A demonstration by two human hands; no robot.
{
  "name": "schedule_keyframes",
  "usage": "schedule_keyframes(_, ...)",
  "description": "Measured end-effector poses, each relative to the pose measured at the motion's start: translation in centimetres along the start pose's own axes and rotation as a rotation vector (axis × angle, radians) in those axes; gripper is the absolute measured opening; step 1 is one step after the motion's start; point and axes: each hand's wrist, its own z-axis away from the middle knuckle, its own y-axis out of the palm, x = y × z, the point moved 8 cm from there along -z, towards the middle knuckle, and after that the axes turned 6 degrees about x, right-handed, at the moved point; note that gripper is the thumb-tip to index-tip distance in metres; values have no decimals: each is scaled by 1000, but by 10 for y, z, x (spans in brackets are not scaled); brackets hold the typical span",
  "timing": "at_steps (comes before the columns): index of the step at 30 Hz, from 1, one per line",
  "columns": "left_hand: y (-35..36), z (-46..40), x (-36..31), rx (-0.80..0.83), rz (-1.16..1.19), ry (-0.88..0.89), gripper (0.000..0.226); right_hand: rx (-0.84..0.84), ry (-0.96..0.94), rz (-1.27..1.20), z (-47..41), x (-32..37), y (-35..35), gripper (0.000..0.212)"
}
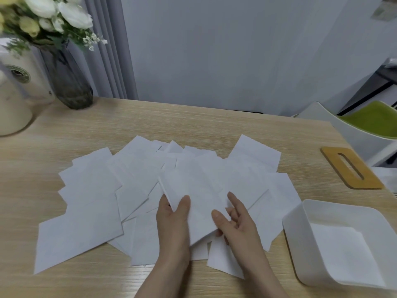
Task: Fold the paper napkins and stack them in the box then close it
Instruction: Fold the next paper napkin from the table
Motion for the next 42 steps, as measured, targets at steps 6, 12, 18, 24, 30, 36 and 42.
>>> schedule_keyframes(6,5,9,3,-71,121,25,24,31,16,-150,5,-8,13,39)
schedule_keyframes(12,-1,4,-10,-4,131,77,28,-36,-77,-103,6,11,-17,26)
schedule_keyframes(18,8,1,-17,166,-1,96,47,-175,-234,32,9,41,-62,42)
schedule_keyframes(24,37,17,-24,190,-49,175,53,-227,-356,-37,32,58,-93,41)
schedule_keyframes(30,87,43,-16,300,-25,177,56,-345,-358,99,60,60,-141,24)
schedule_keyframes(36,143,66,15,569,-257,69,38,-466,-323,216,78,56,-202,26)
schedule_keyframes(42,184,90,30,690,-785,372,24,-582,-290,373,95,41,-255,25)
